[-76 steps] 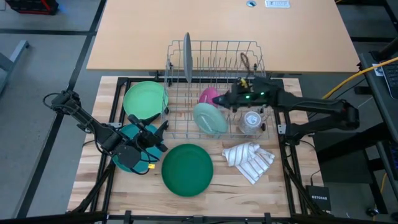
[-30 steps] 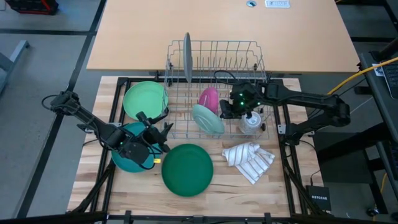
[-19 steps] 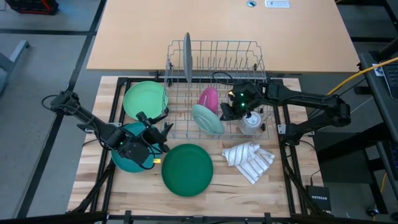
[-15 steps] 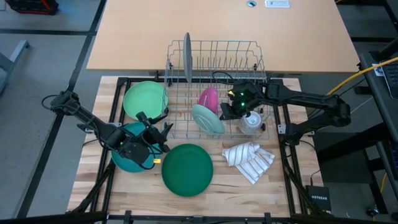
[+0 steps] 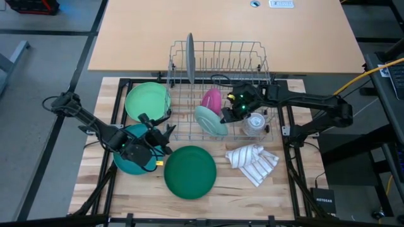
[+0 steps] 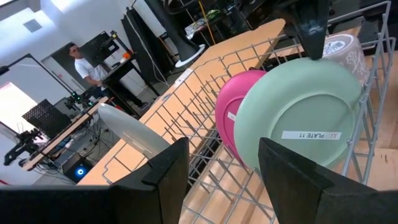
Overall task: Sort dishes
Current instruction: Put the light green plate in the dish rack
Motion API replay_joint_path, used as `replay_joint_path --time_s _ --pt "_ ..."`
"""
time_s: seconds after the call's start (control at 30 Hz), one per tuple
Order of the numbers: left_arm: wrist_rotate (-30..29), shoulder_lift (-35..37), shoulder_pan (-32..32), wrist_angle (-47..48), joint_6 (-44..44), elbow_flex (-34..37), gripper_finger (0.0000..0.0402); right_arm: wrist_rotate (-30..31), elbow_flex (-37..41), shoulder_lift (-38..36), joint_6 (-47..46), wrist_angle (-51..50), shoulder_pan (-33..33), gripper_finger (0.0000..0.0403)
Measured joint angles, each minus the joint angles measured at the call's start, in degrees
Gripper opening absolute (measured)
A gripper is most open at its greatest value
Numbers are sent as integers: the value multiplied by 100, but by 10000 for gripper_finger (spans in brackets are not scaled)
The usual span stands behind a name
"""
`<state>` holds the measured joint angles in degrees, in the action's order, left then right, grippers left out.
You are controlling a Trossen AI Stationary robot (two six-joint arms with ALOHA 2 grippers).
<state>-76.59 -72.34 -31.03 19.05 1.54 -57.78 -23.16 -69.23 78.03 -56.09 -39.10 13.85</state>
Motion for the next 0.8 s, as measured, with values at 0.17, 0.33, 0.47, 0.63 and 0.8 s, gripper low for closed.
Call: replay_joint_path --time_s 0.17,0.33,0.47,0.63,0.8 --pt "0 0 0 10 0 0 182 -167 -9 175 200 152 0 106" --pt "0 0 2 13 0 0 182 -244 -9 292 317 392 0 100" --pt "0 0 7 12 0 0 182 -232 -9 316 284 706 0 68" --pt "0 0 7 11 0 0 182 -167 -9 322 266 1239 5 21" --pt "1 0 7 10 0 0 182 -138 0 336 -129 1714 4 12"
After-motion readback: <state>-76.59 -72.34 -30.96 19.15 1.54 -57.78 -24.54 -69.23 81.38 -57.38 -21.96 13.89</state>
